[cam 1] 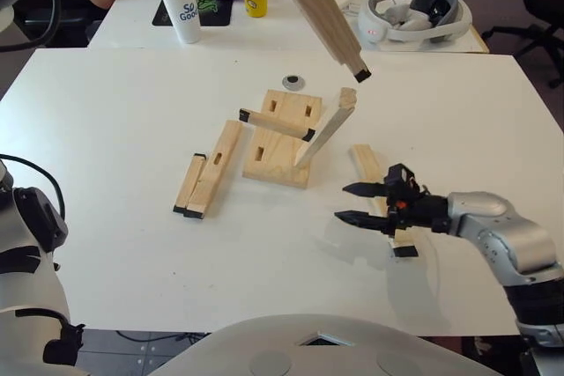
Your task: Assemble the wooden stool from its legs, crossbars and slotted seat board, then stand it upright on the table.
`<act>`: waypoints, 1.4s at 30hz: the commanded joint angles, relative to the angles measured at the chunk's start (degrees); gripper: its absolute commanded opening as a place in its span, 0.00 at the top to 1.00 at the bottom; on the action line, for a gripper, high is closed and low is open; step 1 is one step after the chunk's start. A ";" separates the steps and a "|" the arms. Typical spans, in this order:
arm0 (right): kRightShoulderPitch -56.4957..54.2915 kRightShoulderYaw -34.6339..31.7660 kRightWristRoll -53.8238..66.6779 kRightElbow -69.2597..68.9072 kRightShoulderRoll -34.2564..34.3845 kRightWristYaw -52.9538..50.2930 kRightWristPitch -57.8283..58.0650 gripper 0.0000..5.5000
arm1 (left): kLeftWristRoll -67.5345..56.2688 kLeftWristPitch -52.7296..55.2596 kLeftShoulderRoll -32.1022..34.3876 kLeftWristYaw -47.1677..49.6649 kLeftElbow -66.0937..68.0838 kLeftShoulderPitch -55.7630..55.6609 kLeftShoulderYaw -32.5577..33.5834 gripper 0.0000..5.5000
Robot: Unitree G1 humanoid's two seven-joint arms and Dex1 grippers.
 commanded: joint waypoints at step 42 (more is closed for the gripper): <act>-9.86 4.19 -28.62 13.94 19.98 -30.75 -6.54 1.00 | 51.73 -23.36 -10.01 -14.78 -7.64 33.98 -3.63 0.63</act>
